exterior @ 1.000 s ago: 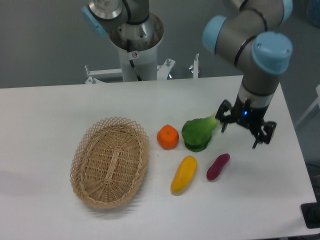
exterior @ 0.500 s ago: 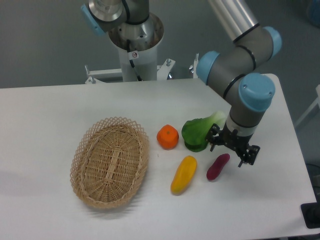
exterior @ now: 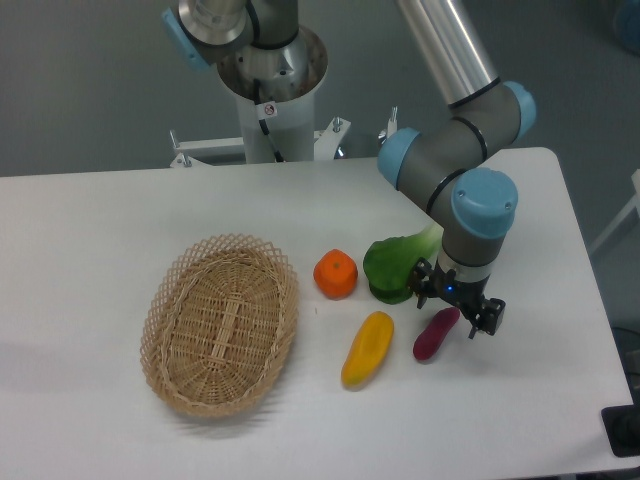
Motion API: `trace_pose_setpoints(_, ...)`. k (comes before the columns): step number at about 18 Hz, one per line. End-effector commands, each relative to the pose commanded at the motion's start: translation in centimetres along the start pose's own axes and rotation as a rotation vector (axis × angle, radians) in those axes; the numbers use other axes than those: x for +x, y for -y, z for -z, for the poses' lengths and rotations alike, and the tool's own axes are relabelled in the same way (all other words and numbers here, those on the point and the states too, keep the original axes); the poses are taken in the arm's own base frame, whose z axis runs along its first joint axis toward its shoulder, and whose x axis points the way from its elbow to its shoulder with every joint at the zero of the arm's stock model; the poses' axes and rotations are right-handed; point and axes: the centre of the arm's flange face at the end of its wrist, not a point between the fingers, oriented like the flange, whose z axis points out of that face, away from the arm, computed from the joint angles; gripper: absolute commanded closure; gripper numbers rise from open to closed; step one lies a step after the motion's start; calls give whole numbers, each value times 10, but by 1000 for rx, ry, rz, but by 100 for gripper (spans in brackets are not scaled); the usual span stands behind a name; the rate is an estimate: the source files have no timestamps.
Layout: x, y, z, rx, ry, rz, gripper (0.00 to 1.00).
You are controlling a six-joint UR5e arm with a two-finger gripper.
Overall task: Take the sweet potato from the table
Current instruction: 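Lower the gripper around the sweet potato and close the fingers, then lift the grasped sweet potato up off the table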
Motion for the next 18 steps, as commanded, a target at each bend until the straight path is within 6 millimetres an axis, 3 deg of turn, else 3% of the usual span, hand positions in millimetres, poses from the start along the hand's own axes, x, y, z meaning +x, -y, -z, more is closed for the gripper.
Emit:
trace_pose_setpoints(5,17,6,-12,-9,10,-12,0)
trace_pose_setpoints(11,18,7,-18,-9,50,-1,3)
trace_pose_setpoints(15,17,7,-20,-10,52,-1,43)
trace_pose_setpoints(18,16,8,-19,-9,55,-3,59)
